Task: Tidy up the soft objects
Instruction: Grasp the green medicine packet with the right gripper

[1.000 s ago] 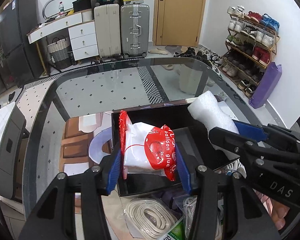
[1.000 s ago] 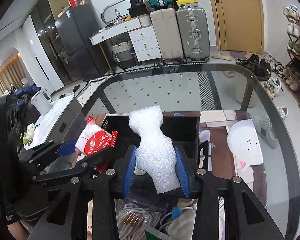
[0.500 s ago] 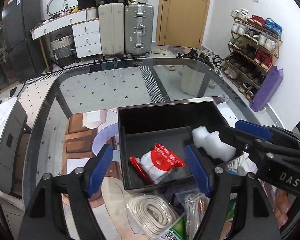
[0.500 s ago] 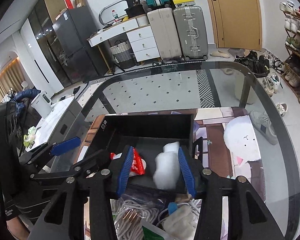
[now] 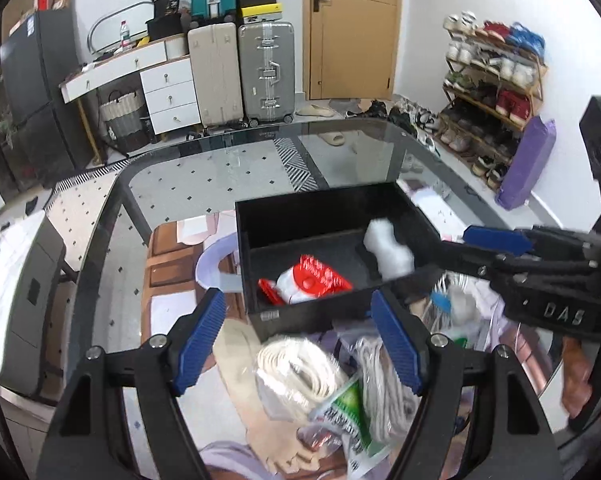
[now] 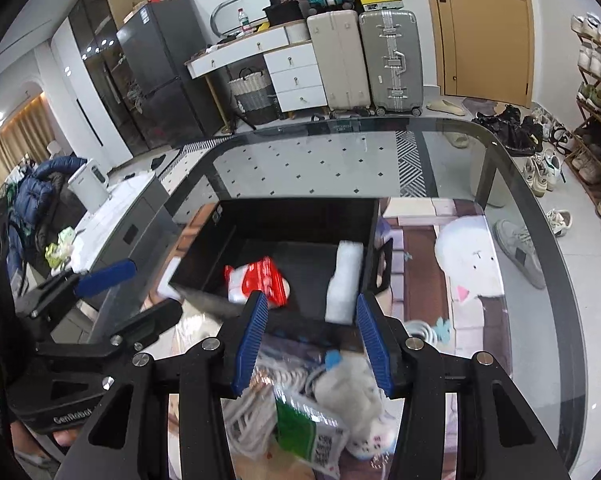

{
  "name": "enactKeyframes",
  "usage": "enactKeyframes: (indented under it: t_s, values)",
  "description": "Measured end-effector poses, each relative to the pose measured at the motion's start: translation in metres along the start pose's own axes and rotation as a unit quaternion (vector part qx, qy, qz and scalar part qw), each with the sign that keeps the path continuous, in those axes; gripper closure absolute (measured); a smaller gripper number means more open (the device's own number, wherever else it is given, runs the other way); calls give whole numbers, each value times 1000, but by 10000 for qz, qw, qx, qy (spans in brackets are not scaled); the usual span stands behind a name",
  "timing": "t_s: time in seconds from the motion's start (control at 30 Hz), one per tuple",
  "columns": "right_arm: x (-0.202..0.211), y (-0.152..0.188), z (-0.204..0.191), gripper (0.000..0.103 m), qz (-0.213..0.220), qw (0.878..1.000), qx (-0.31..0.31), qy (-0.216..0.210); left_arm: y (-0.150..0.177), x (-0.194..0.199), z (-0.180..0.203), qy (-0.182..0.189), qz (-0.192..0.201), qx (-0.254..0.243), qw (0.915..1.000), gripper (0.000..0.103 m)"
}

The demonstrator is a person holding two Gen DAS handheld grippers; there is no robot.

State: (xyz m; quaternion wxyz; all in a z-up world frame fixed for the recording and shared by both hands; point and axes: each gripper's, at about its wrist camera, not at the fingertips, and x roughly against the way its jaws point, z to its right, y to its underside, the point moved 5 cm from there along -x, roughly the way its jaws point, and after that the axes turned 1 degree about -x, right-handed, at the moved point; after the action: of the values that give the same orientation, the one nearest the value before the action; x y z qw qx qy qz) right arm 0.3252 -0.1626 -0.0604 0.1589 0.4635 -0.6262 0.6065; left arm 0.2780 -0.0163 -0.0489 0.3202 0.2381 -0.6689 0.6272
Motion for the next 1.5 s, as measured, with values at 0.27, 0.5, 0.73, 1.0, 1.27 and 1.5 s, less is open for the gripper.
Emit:
enactKeyframes:
  t_s: [0.27,0.5,0.73,1.0,1.27,1.5]
  values:
    - [10,34,7,53,-218,9997,-43,-77,36,-2,7,118,-407,-170,9990,27]
    - [9,72,3,52,-479,9986,39,-199,65,0,6,96,-571,-307,9979,27]
    - [-1,88,-9,35,-563,9981,239,-101,80,-4,-2,0,-643,-487,9967,27]
    - [-16,88,-26,30,-492,9954,720,399,80,-7,-19,-117,-643,-275,9975,27]
    - [-17,86,-21,55,-457,9925,867,730,76,-16,-19,-204,-673,-189,9973,27]
    - [-13,83,-10,61,-497,9950,649,565,73,-6,-10,-104,-499,-286,9983,27]
